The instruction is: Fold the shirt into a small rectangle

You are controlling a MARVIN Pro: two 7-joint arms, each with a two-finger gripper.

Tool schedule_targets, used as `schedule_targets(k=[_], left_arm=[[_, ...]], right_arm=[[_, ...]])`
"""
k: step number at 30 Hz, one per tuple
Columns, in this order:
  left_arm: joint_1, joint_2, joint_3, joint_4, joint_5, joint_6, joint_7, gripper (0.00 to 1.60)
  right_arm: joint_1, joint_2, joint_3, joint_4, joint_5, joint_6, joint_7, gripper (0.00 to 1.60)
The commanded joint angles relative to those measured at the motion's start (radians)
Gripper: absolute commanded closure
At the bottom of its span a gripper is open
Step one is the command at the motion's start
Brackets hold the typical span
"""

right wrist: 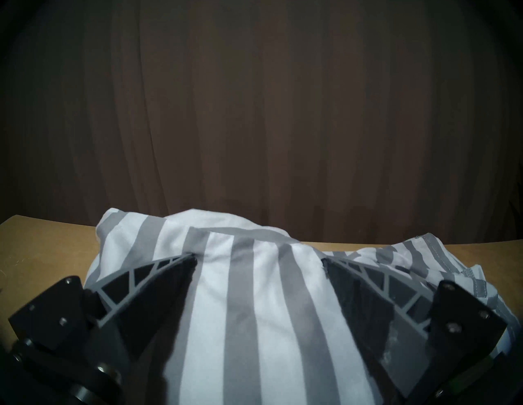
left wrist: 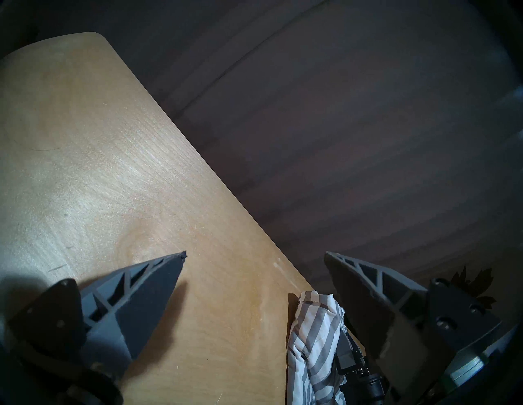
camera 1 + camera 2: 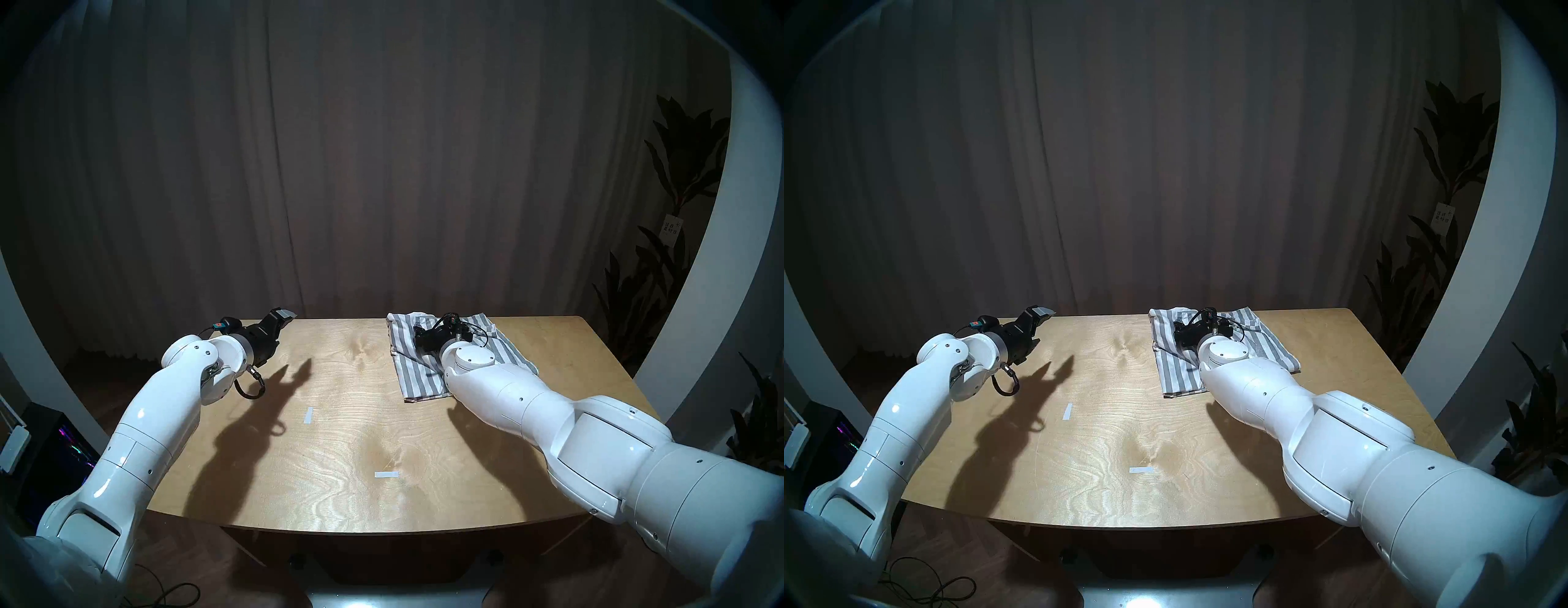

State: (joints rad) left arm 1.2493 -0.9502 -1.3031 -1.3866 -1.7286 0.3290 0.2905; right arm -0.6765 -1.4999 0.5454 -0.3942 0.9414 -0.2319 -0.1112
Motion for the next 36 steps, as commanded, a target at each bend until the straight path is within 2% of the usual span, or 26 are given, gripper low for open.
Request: schedule_targets(k=[1,13,21,36], left_arm=[[0.004,0.016,-0.023,-0.023,-0.005,-0.012,0.003,0.00],[0.044,0.034,-0.040,-0.013,-0.027,-0.024,0.038,0.00],[0.074,0.043,-0.053,-0.018,-0.044,-0.034,0.052,0.00],[0.088,0.054,-0.069,-0.054,-0.063,-0.046,0.046,0.00]], right_arm=[[0.065,-0.081,-0.006,0.032,-0.014,-0.005,-0.023,0.00],[0.076,-0.137,-0.009,0.101,-0.026,0.004,-0.052,0.00],[0.042,-0.179,-0.016,0.148,-0.034,-0.003,-0.070,0.00],[0.103,-0.149,-0.013,0.202,-0.045,-0.007,-0.090,0.00]])
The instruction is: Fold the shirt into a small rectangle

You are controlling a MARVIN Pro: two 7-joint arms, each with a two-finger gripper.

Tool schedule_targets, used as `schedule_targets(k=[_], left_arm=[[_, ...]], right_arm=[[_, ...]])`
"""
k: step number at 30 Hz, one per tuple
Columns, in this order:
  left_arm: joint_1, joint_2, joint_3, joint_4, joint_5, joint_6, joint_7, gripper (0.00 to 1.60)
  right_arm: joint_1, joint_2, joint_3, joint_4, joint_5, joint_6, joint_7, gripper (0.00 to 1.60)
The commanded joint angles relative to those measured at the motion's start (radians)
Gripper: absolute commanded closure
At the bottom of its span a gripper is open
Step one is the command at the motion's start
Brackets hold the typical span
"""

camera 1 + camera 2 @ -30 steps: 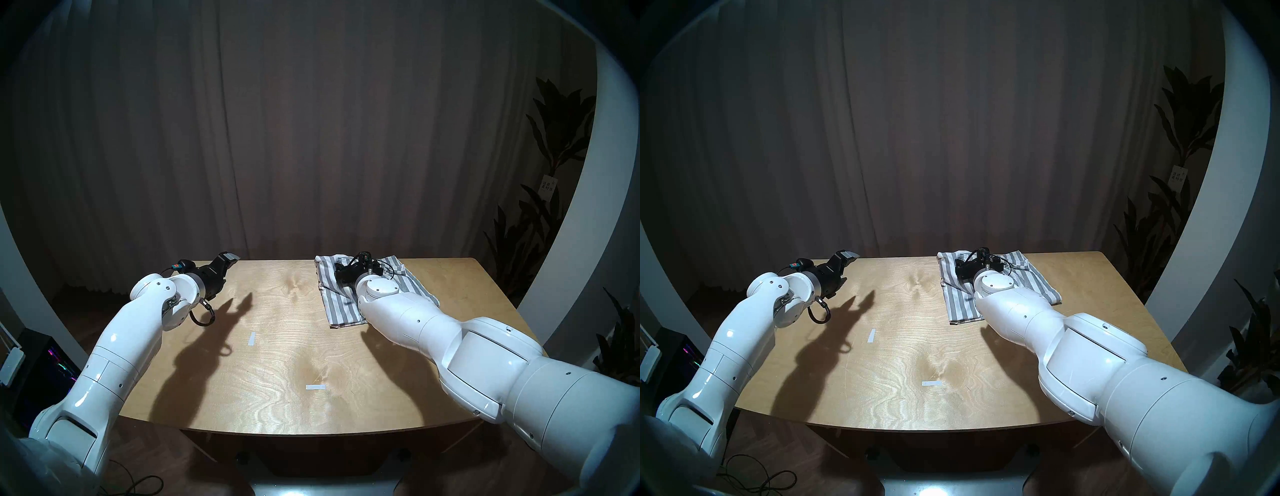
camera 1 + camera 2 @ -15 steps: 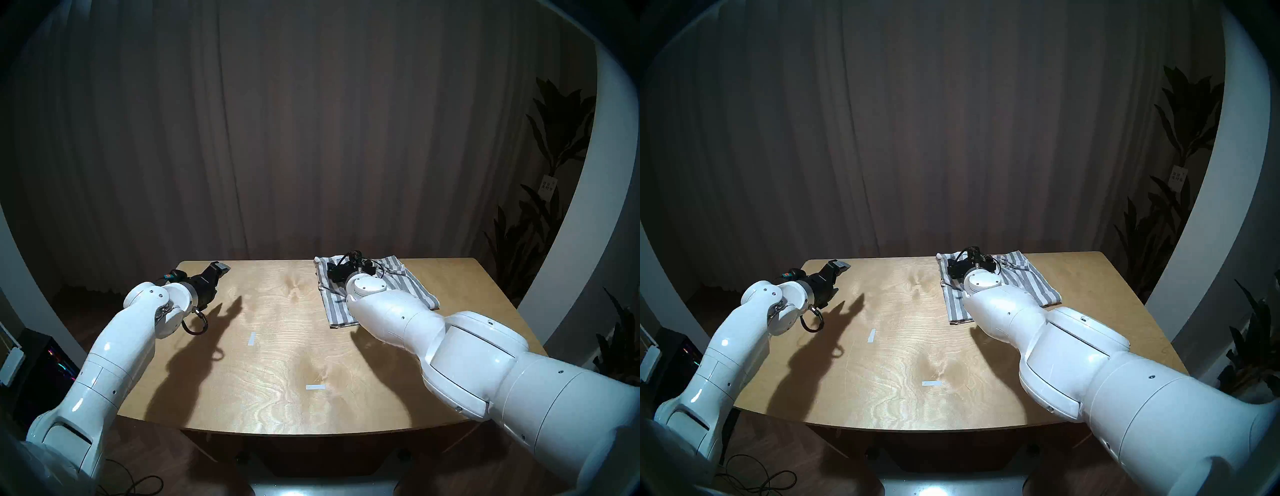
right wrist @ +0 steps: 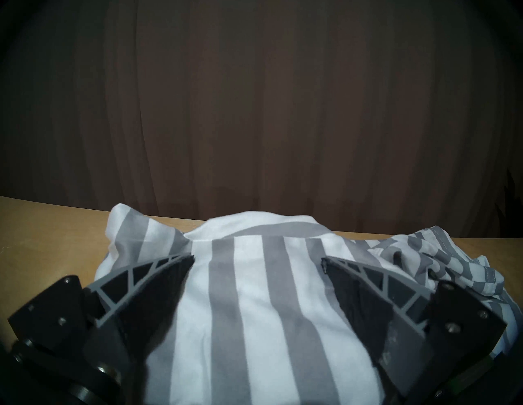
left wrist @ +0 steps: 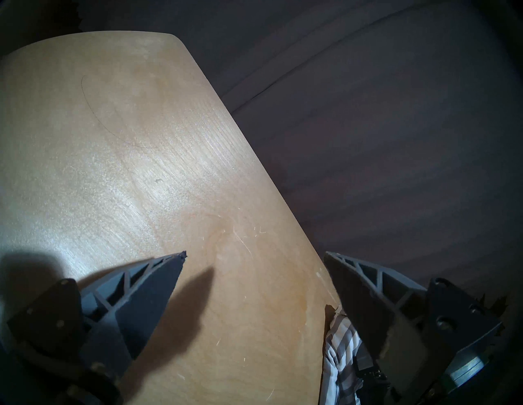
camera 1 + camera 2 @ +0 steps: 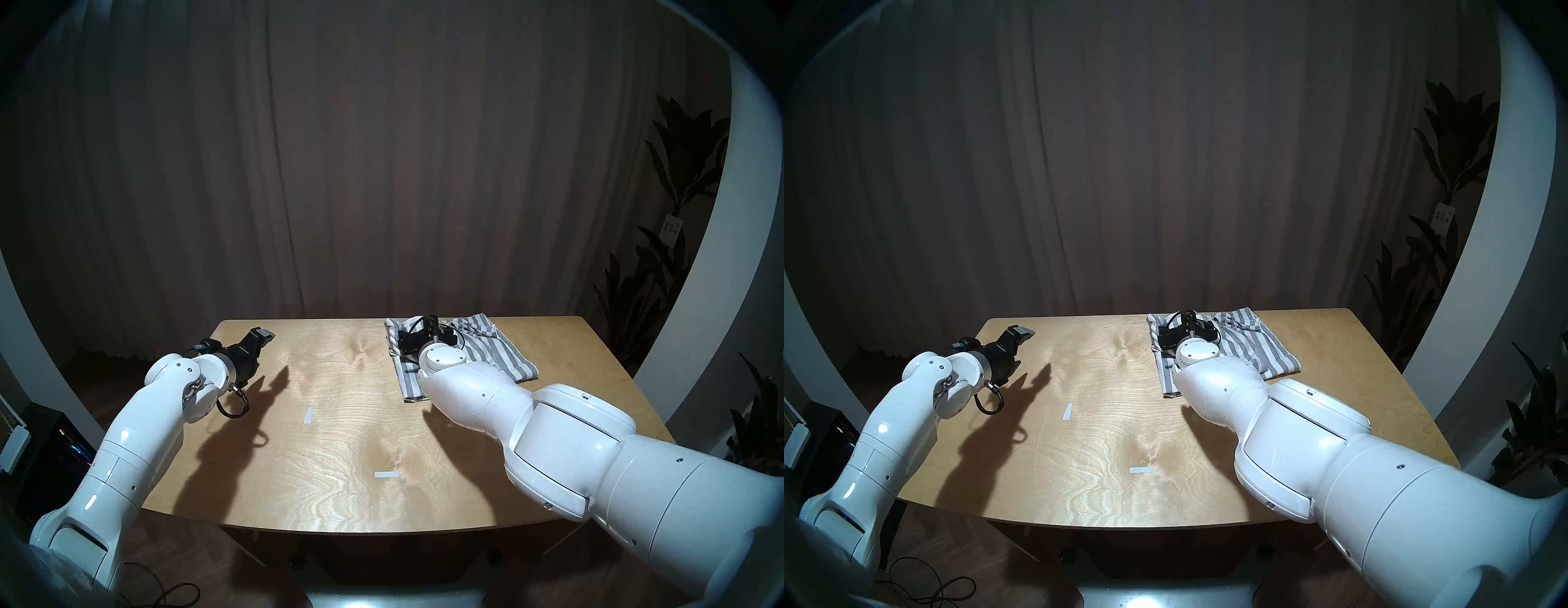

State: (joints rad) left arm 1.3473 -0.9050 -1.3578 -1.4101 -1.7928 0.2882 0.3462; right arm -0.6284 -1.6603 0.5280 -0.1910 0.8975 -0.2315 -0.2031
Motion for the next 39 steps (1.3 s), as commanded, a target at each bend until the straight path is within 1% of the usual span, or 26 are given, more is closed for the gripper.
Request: schedule_targets(k=[1,11,16,20,23,27,30,34,39], left_arm=[[-0.007,0.009,-0.014,-0.034,-0.001,-0.006,-0.009,0.00],[0.001,0.012,-0.013,-0.042,-0.012,-0.012,-0.008,0.00],[0.000,0.013,-0.015,-0.052,-0.017,-0.017,-0.012,0.00],[-0.003,0.007,-0.009,-0.060,-0.020,-0.021,-0.014,0.00],[-0.004,0.006,-0.007,-0.065,-0.021,-0.023,-0.015,0.00],[-0.003,0.009,-0.007,-0.073,-0.020,-0.029,-0.018,0.00],[-0.007,0.007,-0.010,-0.080,-0.015,-0.038,-0.028,0.00],[-0.020,-0.003,-0.009,-0.089,-0.006,-0.052,-0.048,0.00],[-0.044,-0.021,0.000,-0.091,0.006,-0.061,-0.057,0.00]], right_arm=[[0.062,0.020,0.005,0.007,-0.002,-0.009,0.003,0.00],[0.077,0.052,0.011,0.035,-0.009,-0.018,0.002,0.00],[0.090,0.067,0.036,0.034,0.006,-0.027,0.018,0.00],[0.092,0.051,0.050,0.021,0.011,-0.038,0.029,0.00],[0.094,0.033,0.067,0.013,0.028,-0.040,0.034,0.00],[0.098,0.018,0.079,-0.003,0.041,-0.038,0.068,0.00],[0.103,0.021,0.097,-0.016,0.059,-0.062,0.094,0.00],[0.121,0.061,0.130,-0.029,0.084,-0.111,0.129,0.00],[0.145,0.140,0.169,-0.033,0.107,-0.179,0.154,0.00]])
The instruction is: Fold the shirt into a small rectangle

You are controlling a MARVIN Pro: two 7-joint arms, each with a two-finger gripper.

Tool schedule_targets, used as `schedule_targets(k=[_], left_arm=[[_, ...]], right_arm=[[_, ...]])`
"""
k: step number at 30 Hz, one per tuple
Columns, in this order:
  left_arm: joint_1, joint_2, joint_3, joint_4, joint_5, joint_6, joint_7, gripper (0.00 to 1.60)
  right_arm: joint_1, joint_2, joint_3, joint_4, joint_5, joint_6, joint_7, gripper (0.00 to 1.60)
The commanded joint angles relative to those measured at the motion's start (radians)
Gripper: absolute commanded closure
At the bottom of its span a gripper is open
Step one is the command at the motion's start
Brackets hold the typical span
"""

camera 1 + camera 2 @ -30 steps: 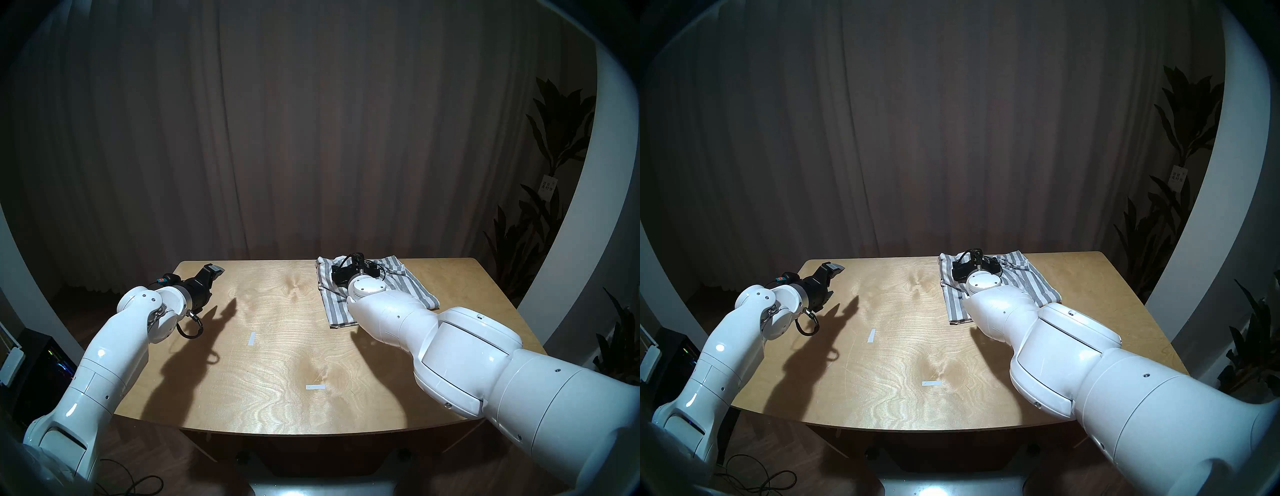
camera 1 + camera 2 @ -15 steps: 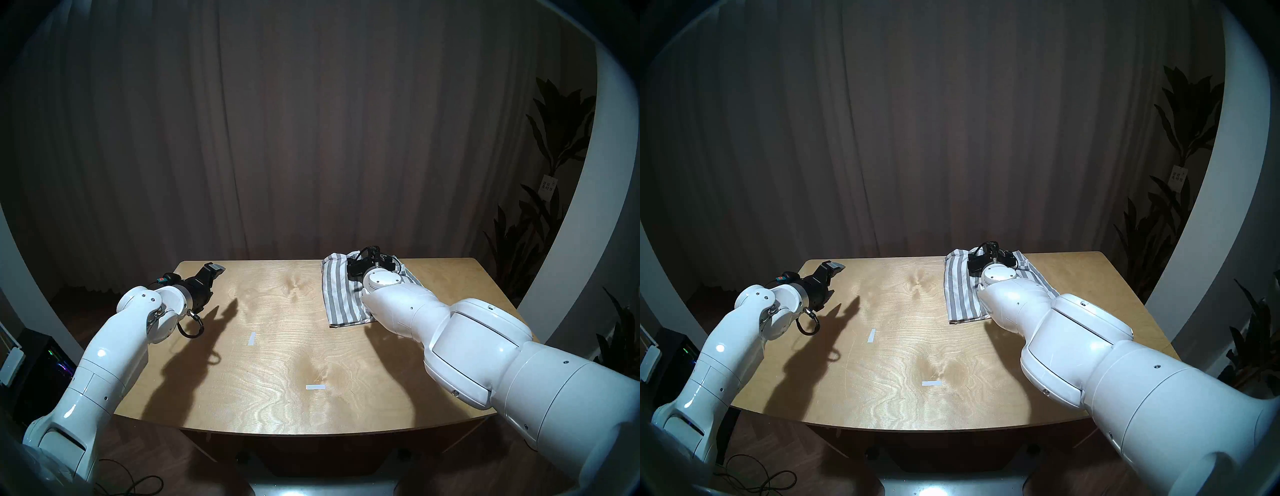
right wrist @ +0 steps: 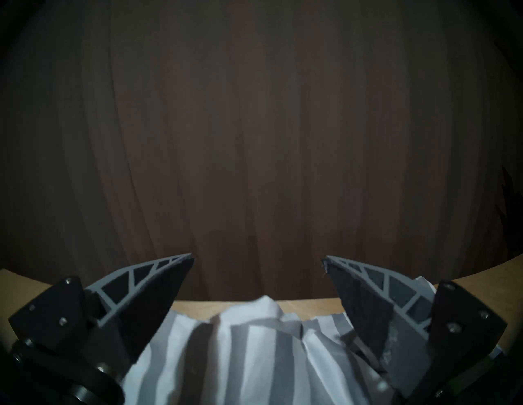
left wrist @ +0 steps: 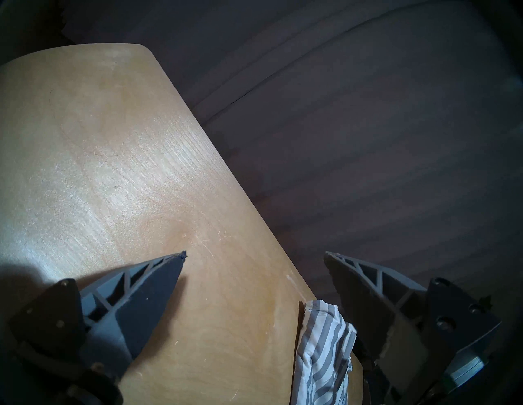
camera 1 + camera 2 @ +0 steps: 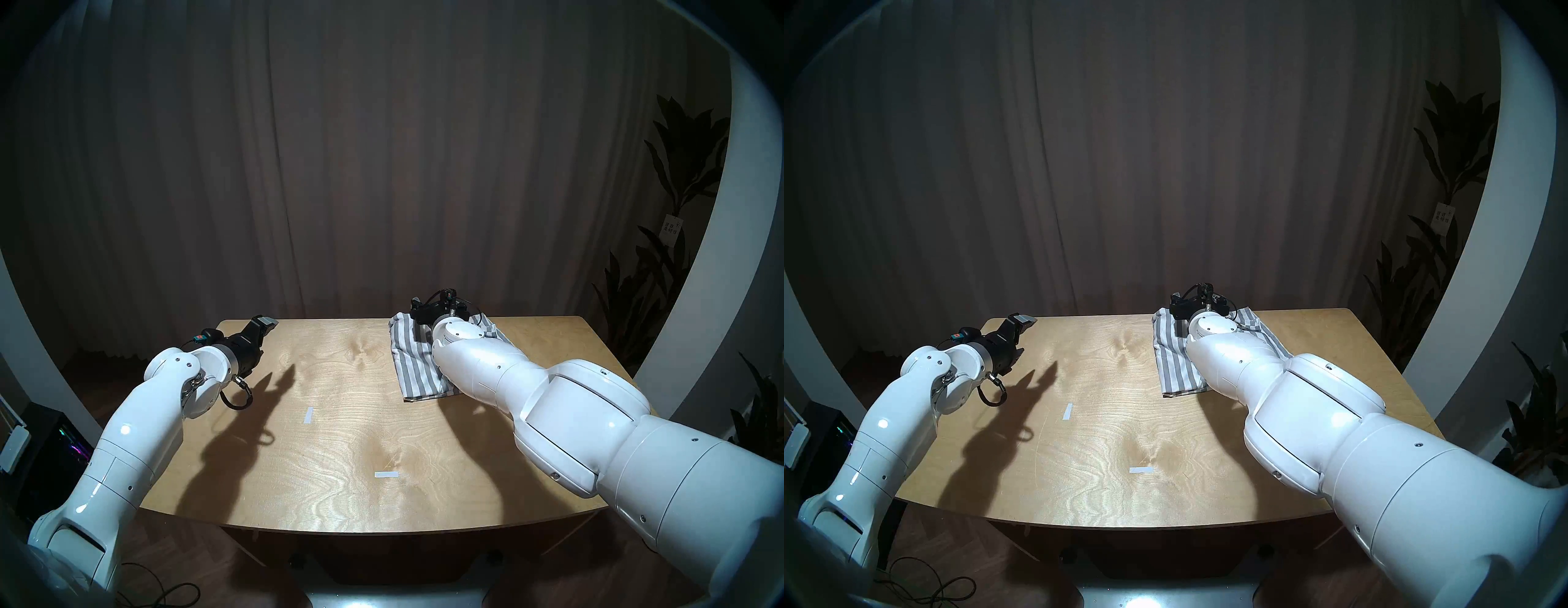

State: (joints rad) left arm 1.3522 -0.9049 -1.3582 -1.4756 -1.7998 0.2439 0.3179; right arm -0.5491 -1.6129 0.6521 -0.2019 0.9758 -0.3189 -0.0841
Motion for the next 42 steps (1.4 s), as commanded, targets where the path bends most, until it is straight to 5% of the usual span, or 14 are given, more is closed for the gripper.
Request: schedule_targets(k=[1,9,22,42], left_arm=[[-0.054,-0.027,0.001,-0.028,0.015,-0.020,-0.033,0.00],[-0.088,-0.090,0.041,-0.058,0.040,-0.038,-0.065,0.00],[-0.158,-0.158,0.100,-0.040,0.055,-0.055,-0.059,0.00],[-0.247,-0.236,0.117,0.121,0.080,-0.115,-0.055,0.00]], right_arm=[[0.068,0.108,0.054,-0.022,0.034,-0.105,0.032,0.00],[0.005,0.181,0.118,-0.004,0.079,-0.203,0.014,0.00],[-0.038,0.193,0.184,-0.054,0.141,-0.253,0.081,0.00],[-0.095,0.237,0.213,-0.115,0.175,-0.281,0.135,0.00]])
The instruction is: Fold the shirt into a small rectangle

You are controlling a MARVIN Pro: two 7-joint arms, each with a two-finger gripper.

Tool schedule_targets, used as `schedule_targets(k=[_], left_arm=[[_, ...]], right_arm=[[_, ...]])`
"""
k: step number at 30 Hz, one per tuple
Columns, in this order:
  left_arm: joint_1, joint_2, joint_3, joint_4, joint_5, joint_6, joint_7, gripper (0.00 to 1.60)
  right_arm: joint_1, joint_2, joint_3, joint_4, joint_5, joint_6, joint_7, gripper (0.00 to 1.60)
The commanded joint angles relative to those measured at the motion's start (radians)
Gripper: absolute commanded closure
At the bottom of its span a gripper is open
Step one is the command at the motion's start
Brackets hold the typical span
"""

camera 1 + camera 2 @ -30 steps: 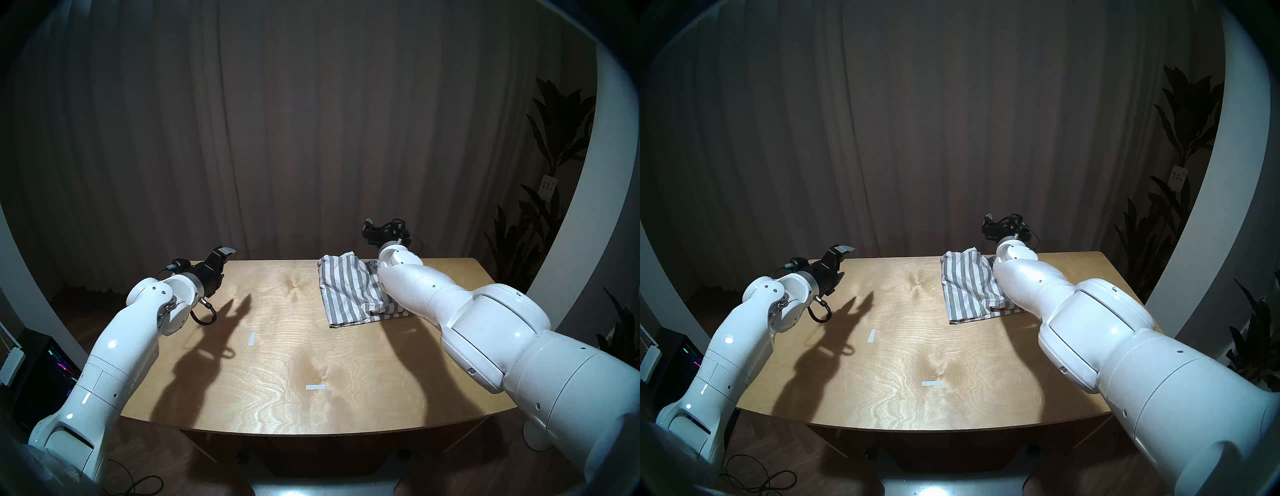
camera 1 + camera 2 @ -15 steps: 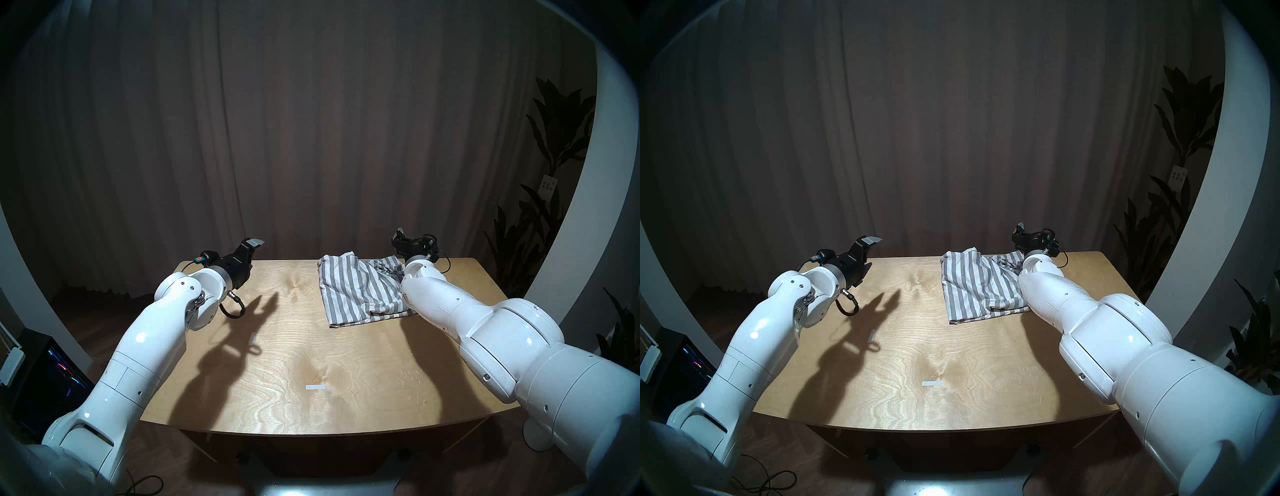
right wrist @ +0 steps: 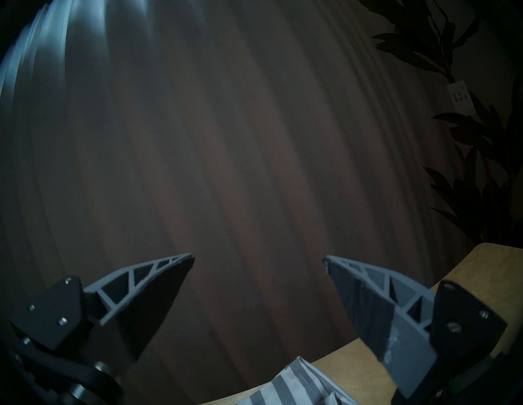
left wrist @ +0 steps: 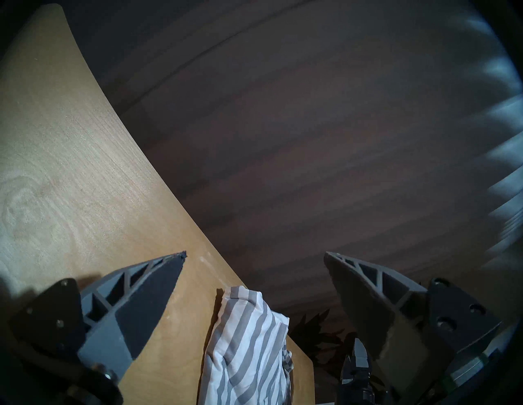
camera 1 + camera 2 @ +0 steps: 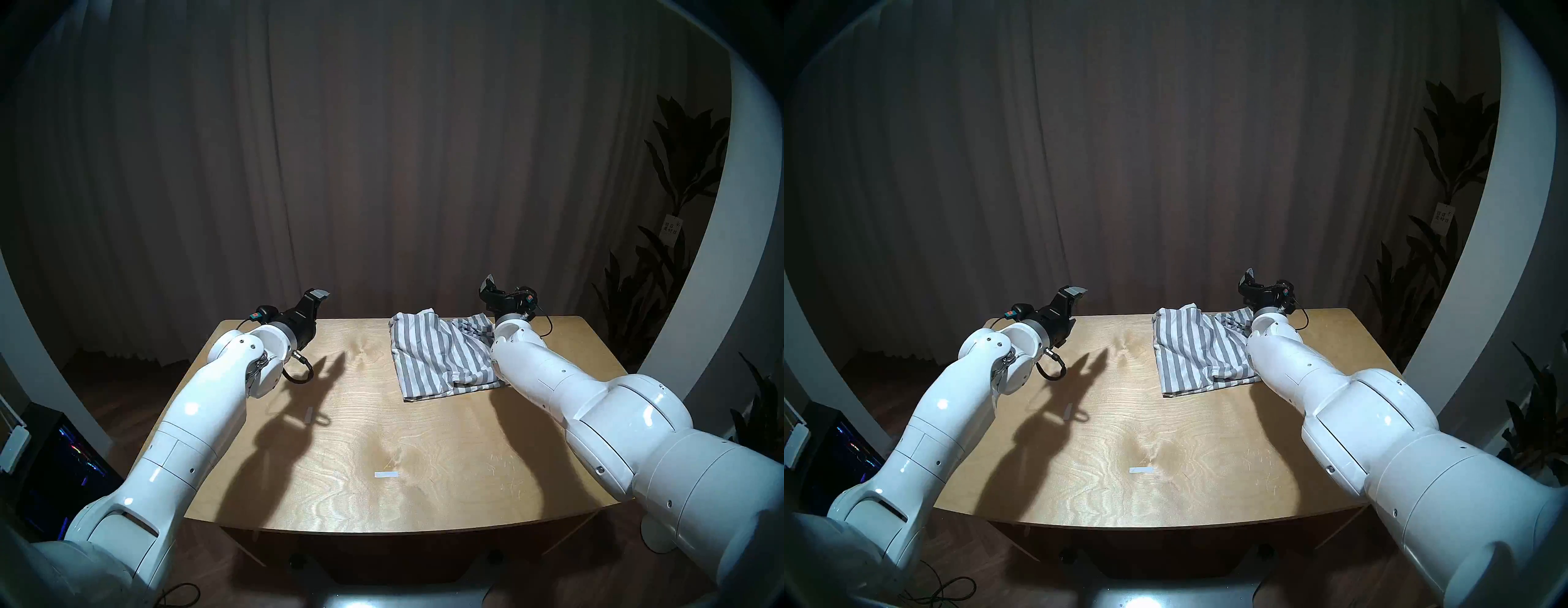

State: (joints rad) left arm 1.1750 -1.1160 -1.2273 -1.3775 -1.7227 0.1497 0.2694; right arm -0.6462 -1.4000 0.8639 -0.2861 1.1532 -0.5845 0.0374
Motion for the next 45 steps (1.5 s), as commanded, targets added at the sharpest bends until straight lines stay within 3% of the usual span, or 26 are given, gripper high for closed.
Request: schedule_targets(k=[1,23,45], left_arm=[[-0.076,-0.030,-0.014,0.033,0.005,-0.024,-0.008,0.00],[-0.126,-0.073,-0.006,0.152,0.048,-0.055,-0.015,0.00],[-0.150,-0.100,-0.001,0.202,0.093,-0.068,-0.021,0.00]], right_arm=[[0.000,0.027,0.002,-0.035,-0.002,-0.015,0.017,0.00],[-0.045,0.052,-0.048,-0.121,-0.035,0.003,0.059,0.00],[-0.080,0.105,-0.076,-0.217,-0.053,0.042,0.051,0.00]])
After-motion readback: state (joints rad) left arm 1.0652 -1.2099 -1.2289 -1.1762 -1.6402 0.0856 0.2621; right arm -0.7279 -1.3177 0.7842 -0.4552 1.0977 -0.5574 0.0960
